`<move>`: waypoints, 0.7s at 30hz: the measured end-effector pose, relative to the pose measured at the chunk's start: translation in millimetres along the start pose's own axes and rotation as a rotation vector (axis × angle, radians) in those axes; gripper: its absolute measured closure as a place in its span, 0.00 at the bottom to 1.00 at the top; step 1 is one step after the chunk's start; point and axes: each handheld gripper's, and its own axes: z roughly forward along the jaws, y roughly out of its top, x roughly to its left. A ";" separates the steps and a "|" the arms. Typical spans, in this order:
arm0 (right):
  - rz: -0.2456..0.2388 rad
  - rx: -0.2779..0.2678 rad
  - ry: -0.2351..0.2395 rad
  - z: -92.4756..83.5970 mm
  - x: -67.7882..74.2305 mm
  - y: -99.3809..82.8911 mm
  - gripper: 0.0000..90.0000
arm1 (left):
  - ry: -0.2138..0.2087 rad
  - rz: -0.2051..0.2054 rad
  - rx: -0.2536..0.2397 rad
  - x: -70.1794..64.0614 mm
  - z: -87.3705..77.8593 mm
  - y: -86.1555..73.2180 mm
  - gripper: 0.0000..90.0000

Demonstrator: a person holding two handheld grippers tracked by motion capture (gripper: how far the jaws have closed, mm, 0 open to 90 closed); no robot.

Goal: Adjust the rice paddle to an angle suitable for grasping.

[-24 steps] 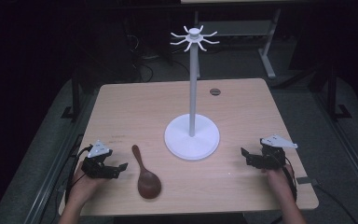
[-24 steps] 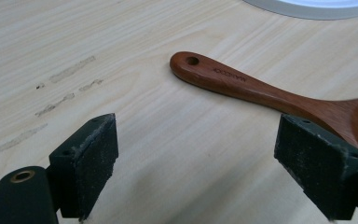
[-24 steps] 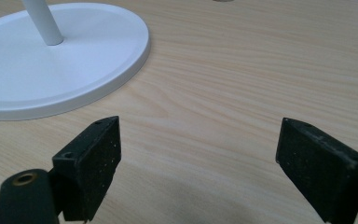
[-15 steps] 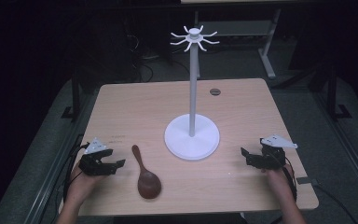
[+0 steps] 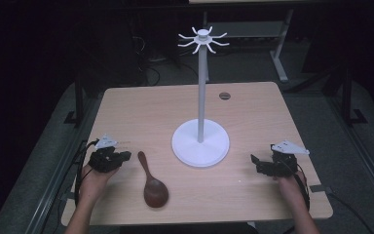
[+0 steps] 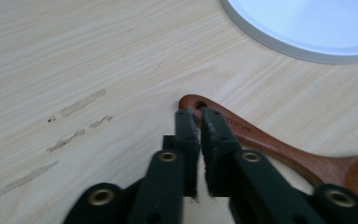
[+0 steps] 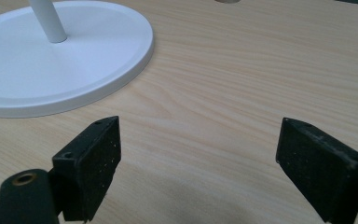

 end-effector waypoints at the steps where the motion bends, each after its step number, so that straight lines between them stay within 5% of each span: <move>1: 0.000 0.000 0.000 0.0 0.0 0.0 0.15 | 0.000 0.000 0.000 0.0 0.0 0.0 0.98; 10: -0.005 0.002 0.003 0.4 0.0 0.1 0.15 | 0.010 -0.047 0.035 2.7 25.8 6.9 0.99; 17: -0.006 0.007 0.001 1.5 0.1 0.0 0.15 | 0.040 0.007 0.075 3.0 36.9 4.9 0.99; 21: -0.006 0.007 0.000 1.6 0.7 0.4 0.15 | 0.011 0.001 0.087 0.8 42.1 3.9 0.99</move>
